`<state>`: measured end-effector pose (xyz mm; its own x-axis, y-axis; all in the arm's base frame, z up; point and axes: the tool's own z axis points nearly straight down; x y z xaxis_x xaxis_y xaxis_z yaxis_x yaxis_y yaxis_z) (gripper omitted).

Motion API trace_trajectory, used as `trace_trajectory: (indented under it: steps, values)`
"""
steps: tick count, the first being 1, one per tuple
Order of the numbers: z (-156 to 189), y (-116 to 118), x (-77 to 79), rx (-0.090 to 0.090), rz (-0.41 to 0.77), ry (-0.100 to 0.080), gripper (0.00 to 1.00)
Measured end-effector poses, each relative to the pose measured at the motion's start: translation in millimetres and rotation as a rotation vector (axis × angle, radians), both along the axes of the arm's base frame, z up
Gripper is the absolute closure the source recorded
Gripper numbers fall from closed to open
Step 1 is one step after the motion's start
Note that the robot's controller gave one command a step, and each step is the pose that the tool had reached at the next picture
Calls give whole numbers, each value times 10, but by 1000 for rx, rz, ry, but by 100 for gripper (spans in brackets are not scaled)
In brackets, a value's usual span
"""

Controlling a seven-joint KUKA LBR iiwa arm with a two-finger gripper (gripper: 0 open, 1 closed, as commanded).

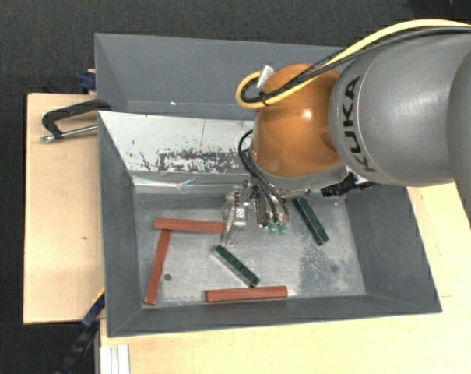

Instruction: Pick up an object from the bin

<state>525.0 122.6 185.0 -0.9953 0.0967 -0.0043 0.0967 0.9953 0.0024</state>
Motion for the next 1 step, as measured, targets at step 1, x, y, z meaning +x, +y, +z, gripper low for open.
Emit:
trace_trajectory:
  steps: [1]
  values:
    - [548,-105,-72,0,7,0,100]
